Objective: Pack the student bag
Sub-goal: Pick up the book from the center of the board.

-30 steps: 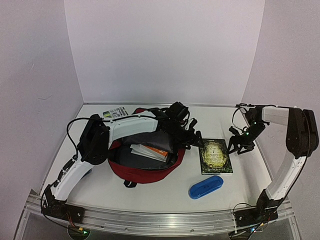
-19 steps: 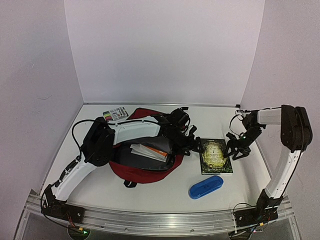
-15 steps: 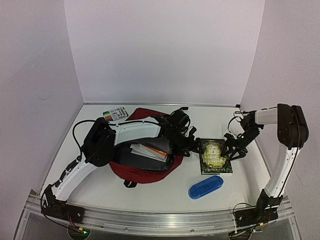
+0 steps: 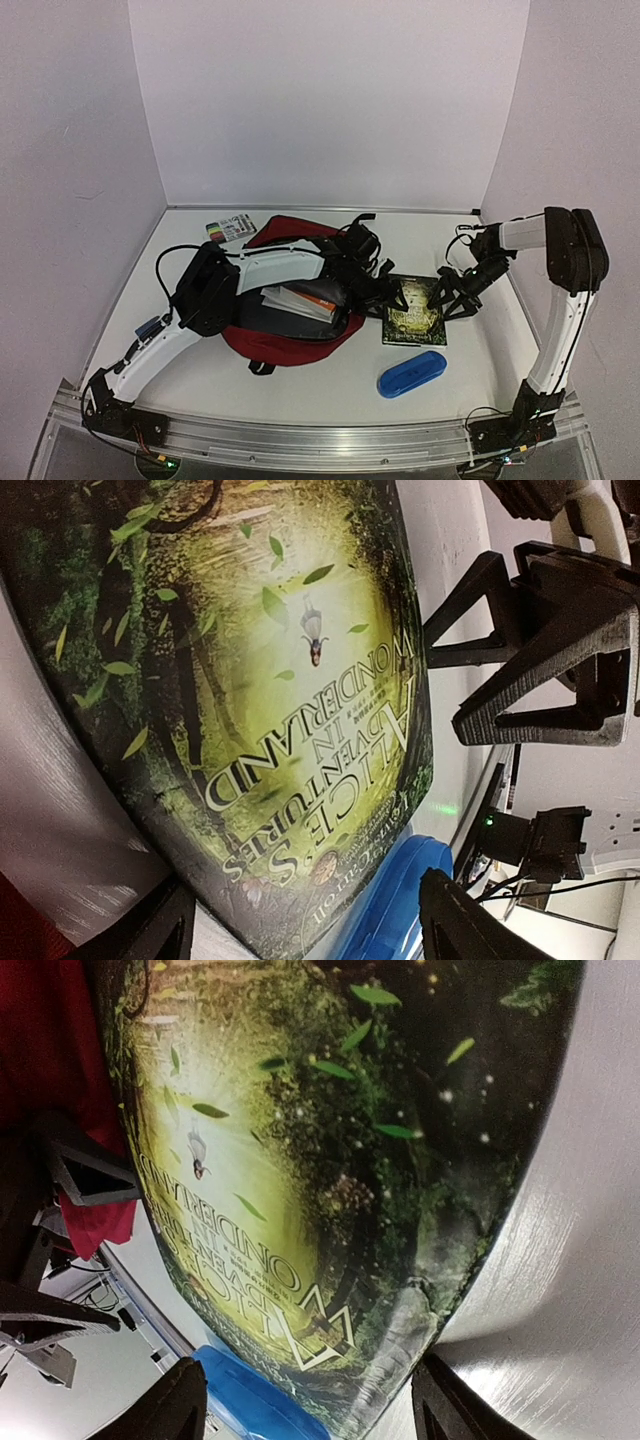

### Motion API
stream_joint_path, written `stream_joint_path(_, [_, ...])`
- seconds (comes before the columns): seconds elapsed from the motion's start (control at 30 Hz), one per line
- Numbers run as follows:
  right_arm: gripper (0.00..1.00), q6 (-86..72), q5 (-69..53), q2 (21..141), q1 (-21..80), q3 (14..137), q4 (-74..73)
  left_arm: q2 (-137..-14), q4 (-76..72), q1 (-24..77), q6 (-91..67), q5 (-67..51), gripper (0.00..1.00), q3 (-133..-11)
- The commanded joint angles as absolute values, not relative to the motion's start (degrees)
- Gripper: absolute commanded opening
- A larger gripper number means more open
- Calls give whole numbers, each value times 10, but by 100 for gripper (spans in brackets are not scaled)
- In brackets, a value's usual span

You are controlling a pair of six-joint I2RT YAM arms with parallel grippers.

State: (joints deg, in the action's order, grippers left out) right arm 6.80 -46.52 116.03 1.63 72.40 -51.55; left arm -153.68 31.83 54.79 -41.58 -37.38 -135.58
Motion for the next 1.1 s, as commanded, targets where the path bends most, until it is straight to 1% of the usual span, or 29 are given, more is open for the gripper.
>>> stream_joint_path(0.0, [68,53,-487,1182,43,731,-455,-1565,287,550,-415,-387,71,-1378])
stream_joint_path(0.1, [64,48,-495,1165,49,741,-456,-1520,255,550,-389,-366,63,-1358])
stream_joint_path(0.23, [61,41,-504,1137,54,754,-457,-1458,237,550,-344,-338,56,-1341])
stream_joint_path(0.37, [59,35,-510,1113,64,766,-458,-1423,235,551,-322,-333,49,-1335])
stream_joint_path(0.5, [58,24,-523,1097,85,785,-458,-1365,202,551,-319,-322,48,-1273])
stream_joint_path(0.67, [57,6,-537,1077,136,830,-455,-1292,201,550,-320,-293,46,-1181])
stream_joint_path(0.8, [53,-19,-558,1081,171,863,-451,-1245,191,550,-327,-272,43,-1106])
stream_joint_path(1.0, [50,-9,-569,1071,177,874,-454,-1205,169,536,-366,-249,29,-1031])
stream_joint_path(1.07, [50,-4,-565,1062,177,873,-454,-1196,161,534,-368,-240,23,-1021])
